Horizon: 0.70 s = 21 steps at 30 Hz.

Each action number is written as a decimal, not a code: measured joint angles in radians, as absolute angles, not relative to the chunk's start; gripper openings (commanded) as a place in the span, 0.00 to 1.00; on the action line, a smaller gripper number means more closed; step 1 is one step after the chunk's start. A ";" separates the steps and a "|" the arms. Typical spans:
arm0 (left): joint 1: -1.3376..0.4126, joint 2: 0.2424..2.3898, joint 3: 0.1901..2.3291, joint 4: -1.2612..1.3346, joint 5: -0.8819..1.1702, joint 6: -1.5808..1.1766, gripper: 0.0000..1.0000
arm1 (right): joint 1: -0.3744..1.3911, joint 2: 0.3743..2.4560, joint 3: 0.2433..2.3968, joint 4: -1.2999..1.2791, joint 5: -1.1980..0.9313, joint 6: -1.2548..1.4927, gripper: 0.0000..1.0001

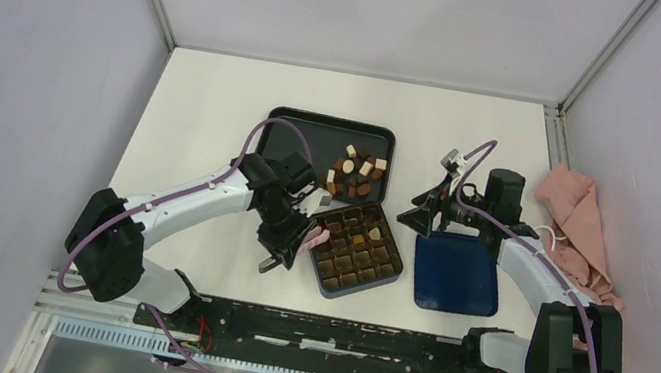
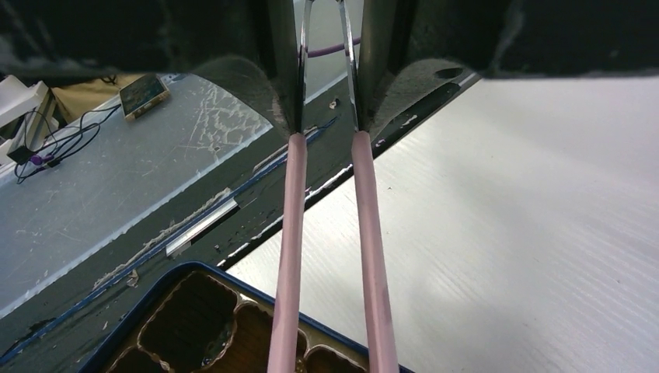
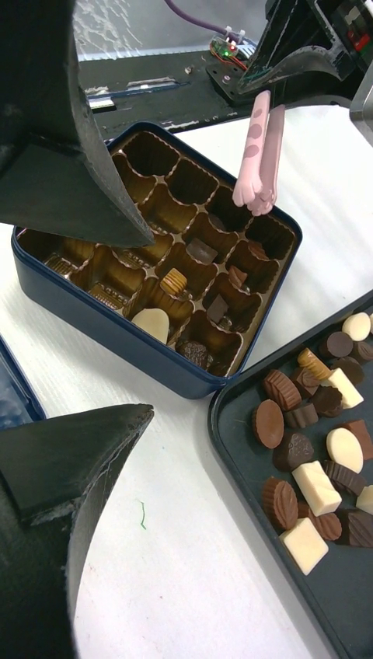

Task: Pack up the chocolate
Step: Place the fake chocolate in the packing box, then pick up the fake chocolate from the plate.

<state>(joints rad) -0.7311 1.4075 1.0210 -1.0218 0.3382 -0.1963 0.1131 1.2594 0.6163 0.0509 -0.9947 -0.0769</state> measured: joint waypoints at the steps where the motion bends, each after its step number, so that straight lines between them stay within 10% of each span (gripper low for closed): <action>1: -0.731 1.407 1.025 -1.023 0.337 -0.197 0.33 | 0.112 1.259 0.616 0.051 -0.995 -0.077 0.79; 16: -0.651 1.412 1.195 -0.868 0.348 -0.197 0.33 | 0.103 1.221 0.682 -0.107 -1.017 -0.275 0.82; 21: -0.556 1.566 1.351 -0.827 0.349 -0.181 0.34 | 0.103 1.207 0.724 -0.191 -0.984 -0.392 0.98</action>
